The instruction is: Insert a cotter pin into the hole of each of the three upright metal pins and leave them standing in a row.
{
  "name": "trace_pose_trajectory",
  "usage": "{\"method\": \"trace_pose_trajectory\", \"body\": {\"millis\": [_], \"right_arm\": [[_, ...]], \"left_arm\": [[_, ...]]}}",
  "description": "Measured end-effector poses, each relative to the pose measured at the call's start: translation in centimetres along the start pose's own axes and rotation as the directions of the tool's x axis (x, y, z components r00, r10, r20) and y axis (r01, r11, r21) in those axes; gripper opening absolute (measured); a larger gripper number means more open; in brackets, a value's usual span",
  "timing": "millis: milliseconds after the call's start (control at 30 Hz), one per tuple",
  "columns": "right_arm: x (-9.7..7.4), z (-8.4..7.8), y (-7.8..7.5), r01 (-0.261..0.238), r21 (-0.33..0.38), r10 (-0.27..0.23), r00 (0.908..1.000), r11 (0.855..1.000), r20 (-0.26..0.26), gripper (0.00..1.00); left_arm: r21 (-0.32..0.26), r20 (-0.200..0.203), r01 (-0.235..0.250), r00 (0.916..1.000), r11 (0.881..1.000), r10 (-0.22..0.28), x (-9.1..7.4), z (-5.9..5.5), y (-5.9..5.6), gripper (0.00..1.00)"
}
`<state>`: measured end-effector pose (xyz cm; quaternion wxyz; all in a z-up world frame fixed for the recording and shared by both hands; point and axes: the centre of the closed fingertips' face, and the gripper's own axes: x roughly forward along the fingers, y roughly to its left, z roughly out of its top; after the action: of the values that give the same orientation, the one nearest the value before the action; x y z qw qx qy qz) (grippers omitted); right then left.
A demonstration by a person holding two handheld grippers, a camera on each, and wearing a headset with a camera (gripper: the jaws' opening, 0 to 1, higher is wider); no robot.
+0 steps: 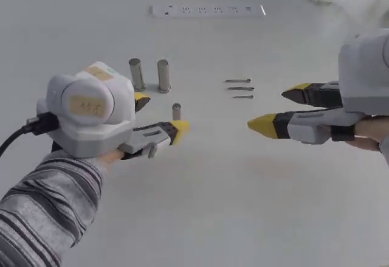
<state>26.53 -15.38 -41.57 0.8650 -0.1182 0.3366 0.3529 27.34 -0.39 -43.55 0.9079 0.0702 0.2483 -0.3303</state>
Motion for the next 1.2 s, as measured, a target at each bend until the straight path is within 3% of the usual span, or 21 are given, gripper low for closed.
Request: {"method": "trace_pose_trajectory", "body": {"millis": [200,533,767,900,1067,1200], "right_arm": [[1.2,0.0,-1.1,-0.051,-0.074,0.045,0.9956,0.996,-0.082,0.47],[3.8,-1.0,-2.2,-0.135,-0.203,0.09,0.972,0.97,-0.217,0.42],[5.0,-0.6,-3.1,-0.16,-0.236,0.097,0.9616,0.958,-0.256,0.37],[5.4,-0.2,-3.7,-0.17,-0.279,0.088,0.9555,0.945,-0.281,0.33],[5.7,-0.1,-4.1,-0.178,-0.28,0.088,0.9485,0.943,-0.304,0.29],[5.9,-0.2,-3.9,-0.197,-0.301,0.092,0.9395,0.933,-0.33,0.26]], "left_arm": [[-0.028,-0.015,-0.056,0.9984,0.998,0.055,-2.1,-0.4,0.3,0.65],[-0.055,-0.015,-0.125,0.9921,0.991,0.125,-4.8,-0.7,1.1,0.75],[-0.019,-0.024,-0.143,0.9895,0.99,0.142,-5.9,-0.6,1.4,0.8],[-0.03,-0.024,-0.143,0.9896,0.989,0.142,-6.2,-0.6,1.5,0.82],[-0.035,-0.028,-0.15,0.9884,0.988,0.15,-6.4,-0.6,1.6,0.83],[-0.039,-0.025,-0.158,0.9873,0.987,0.157,-6.7,-0.4,1.7,0.83]]}}
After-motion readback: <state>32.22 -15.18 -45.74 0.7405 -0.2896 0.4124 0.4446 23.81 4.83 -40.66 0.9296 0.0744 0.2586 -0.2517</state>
